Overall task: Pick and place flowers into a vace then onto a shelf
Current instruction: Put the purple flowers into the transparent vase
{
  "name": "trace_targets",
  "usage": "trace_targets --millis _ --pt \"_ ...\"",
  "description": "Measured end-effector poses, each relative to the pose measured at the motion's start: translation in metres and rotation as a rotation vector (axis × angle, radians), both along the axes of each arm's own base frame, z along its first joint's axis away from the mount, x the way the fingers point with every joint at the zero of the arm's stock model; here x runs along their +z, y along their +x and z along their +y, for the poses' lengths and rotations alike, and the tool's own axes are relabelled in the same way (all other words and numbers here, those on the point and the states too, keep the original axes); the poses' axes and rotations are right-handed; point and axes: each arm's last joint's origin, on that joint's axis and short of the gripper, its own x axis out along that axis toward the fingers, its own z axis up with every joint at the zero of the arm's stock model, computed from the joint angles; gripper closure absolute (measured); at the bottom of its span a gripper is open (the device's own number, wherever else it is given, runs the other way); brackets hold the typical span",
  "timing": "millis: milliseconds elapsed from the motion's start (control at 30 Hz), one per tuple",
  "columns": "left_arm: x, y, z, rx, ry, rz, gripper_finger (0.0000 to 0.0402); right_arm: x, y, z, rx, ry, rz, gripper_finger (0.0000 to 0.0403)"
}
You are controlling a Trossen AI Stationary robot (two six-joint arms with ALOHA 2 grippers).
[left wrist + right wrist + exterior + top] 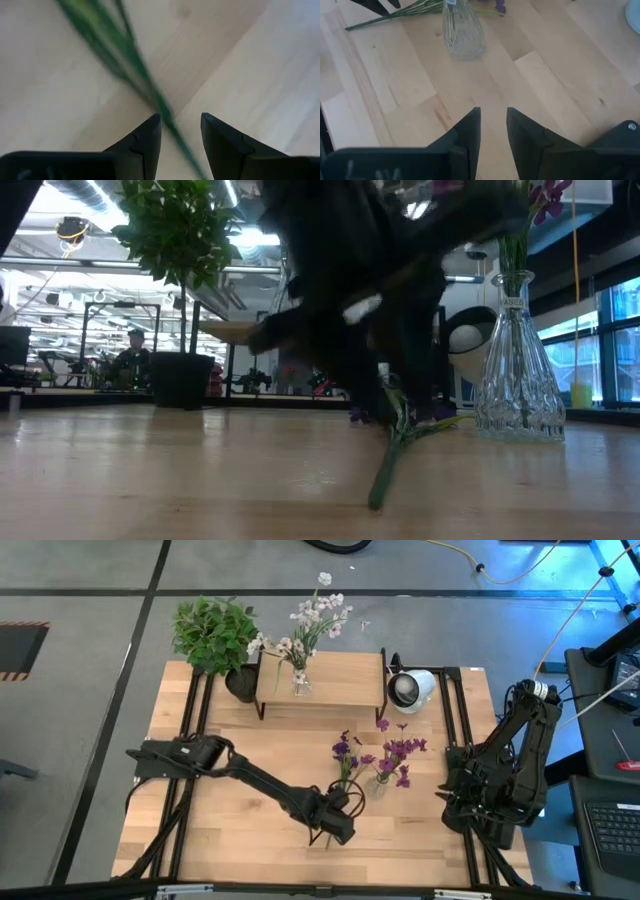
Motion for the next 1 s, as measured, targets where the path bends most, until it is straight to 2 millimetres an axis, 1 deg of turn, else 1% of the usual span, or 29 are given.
trace_targets --millis 233,467,600,767,900,1000 --pt "-0.014 0.0 0.001 0.009 -0.029 0.058 0.027 0.0 0.0 0.0 0.002 -0.001 0.002 0.0306" --pt "-0.022 -0.001 0.003 0.008 -0.066 0.121 0.0275 0.0 0.0 0.0 0.027 -0.015 0.008 0.0306" --pt "-0.023 -0.003 0.005 0.01 -0.066 0.149 0.0303 0.0 0.0 0.0 0.027 -0.014 0.006 0.0306" --pt "-0.026 -0.003 0.01 -0.006 -0.108 0.187 0.0346 0.0 0.0 0.001 0.036 -0.018 0.008 0.0306" --pt "-0.026 -0.003 0.013 -0.013 -0.105 0.196 0.0383 0.0 0.0 0.001 0.036 -0.018 0.008 0.0306" --pt "-0.025 -0.003 0.013 -0.038 -0.098 0.197 0.0391 0.0 0.0 0.001 0.036 -0.018 0.008 0.0306"
